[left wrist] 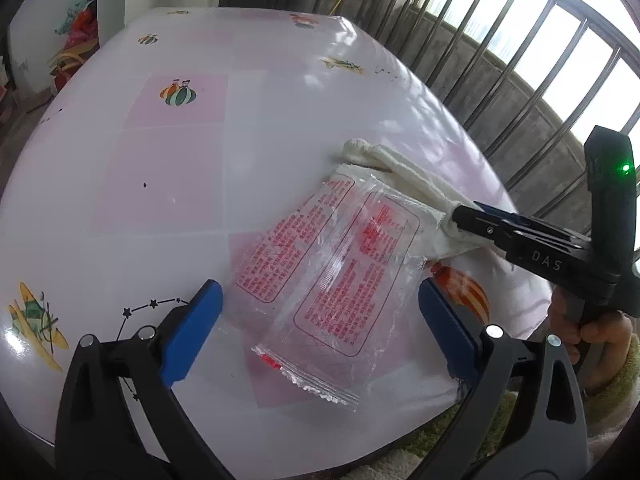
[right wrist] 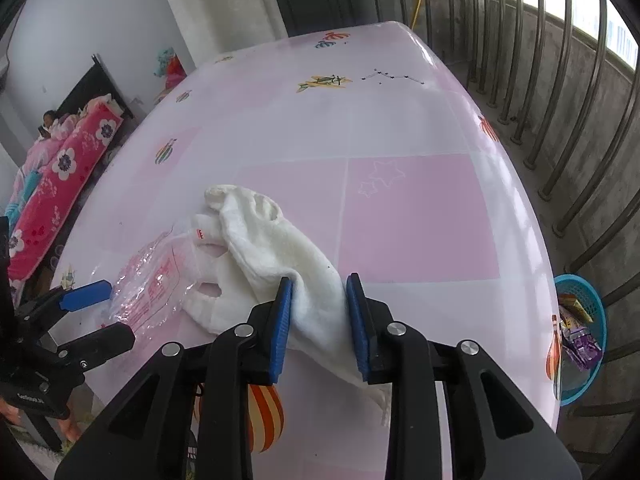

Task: Collect trash
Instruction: 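Grasp the white glove with the right tool while the left tool approaches the clear bag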

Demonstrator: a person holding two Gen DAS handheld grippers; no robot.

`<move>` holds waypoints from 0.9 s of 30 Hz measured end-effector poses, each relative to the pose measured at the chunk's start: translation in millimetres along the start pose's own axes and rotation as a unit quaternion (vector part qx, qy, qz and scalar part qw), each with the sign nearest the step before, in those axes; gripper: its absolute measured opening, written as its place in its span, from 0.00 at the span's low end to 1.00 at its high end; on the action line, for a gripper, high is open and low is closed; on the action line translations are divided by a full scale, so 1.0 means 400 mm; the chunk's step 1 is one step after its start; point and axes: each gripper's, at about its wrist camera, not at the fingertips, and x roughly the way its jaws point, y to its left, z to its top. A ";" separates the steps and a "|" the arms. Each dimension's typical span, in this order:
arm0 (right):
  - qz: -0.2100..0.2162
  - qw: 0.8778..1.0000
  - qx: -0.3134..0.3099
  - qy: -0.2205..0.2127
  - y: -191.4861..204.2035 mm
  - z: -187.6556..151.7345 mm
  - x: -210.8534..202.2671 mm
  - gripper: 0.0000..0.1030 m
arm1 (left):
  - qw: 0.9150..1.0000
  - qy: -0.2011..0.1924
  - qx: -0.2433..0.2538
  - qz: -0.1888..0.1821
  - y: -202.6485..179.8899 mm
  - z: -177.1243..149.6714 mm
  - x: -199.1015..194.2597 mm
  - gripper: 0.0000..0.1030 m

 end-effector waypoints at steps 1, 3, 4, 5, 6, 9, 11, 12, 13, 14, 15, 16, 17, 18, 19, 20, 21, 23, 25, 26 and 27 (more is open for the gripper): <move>0.001 1.000 0.001 -0.001 -0.001 0.000 0.000 0.27 | 1.000 0.005 0.003 0.006 0.000 -0.001 -0.001 0.91; 0.005 1.000 0.002 -0.003 -0.004 -0.002 0.001 0.27 | 1.000 0.016 0.000 0.017 0.001 -0.002 -0.003 0.91; 0.007 1.000 0.001 -0.004 -0.004 -0.004 0.001 0.27 | 1.000 0.017 -0.004 0.019 0.001 -0.003 -0.005 0.91; 0.008 1.000 -0.001 -0.005 -0.004 -0.005 0.001 0.27 | 1.000 0.016 -0.011 0.020 0.003 -0.003 -0.006 0.91; 0.007 1.000 -0.002 -0.005 -0.004 -0.005 0.000 0.27 | 1.000 0.015 -0.017 0.020 0.005 -0.003 -0.008 0.91; 0.005 1.000 -0.008 -0.005 -0.001 -0.006 0.000 0.28 | 0.999 0.012 -0.035 0.012 0.015 -0.002 -0.014 0.91; 0.005 1.000 -0.009 -0.004 0.000 -0.004 0.001 0.29 | 0.999 0.005 -0.051 -0.004 0.031 -0.004 -0.020 0.91; 0.004 1.000 -0.010 -0.004 0.000 -0.003 0.000 0.29 | 0.998 0.002 -0.058 -0.012 0.038 -0.006 -0.022 0.91; 0.004 1.000 -0.010 -0.003 0.000 -0.002 0.000 0.30 | 0.997 -0.002 -0.067 -0.022 0.046 -0.007 -0.025 0.91; 0.004 1.000 -0.010 -0.002 0.002 -0.001 0.000 0.30 | 0.997 -0.004 -0.075 -0.030 0.052 -0.007 -0.027 0.91; 0.004 1.000 -0.011 -0.002 0.003 0.000 0.001 0.32 | 0.995 -0.006 -0.086 -0.041 0.063 -0.008 -0.030 0.91; 0.003 1.000 -0.012 -0.001 0.005 0.001 0.001 0.33 | 0.994 -0.008 -0.093 -0.049 0.069 -0.009 -0.033 0.91; 0.002 1.000 -0.013 -0.001 0.007 0.002 0.002 0.34 | 0.993 -0.011 -0.100 -0.058 0.074 -0.012 -0.034 0.91; 0.001 1.000 -0.015 -0.002 0.011 0.002 0.002 0.36 | 0.992 -0.015 -0.106 -0.069 0.083 -0.014 -0.037 0.91; 0.000 1.000 -0.018 -0.003 0.015 0.002 0.003 0.39 | 0.991 -0.017 -0.112 -0.075 0.086 -0.017 -0.038 0.91; -0.002 1.000 -0.021 -0.003 0.019 0.002 0.005 0.40 | 0.989 -0.019 -0.119 -0.081 0.092 -0.020 -0.039 0.91; -0.006 1.000 -0.026 -0.004 0.026 0.002 0.006 0.43 | 0.988 -0.022 -0.126 -0.089 0.098 -0.022 -0.041 0.91; -0.010 0.999 -0.035 -0.004 0.036 0.001 0.010 0.48 | 0.986 -0.024 -0.128 -0.101 0.106 -0.029 -0.043 0.91; -0.019 0.999 -0.047 -0.002 0.049 0.001 0.013 0.52 | 0.986 -0.022 -0.124 -0.109 0.109 -0.033 -0.043 0.91; -0.022 0.998 -0.052 -0.002 0.055 0.001 0.015 0.54 | 0.986 -0.021 -0.123 -0.112 0.111 -0.033 -0.043 0.91; -0.024 0.998 -0.055 -0.001 0.058 0.000 0.016 0.55 | 0.986 -0.019 -0.120 -0.116 0.112 -0.033 -0.043 0.91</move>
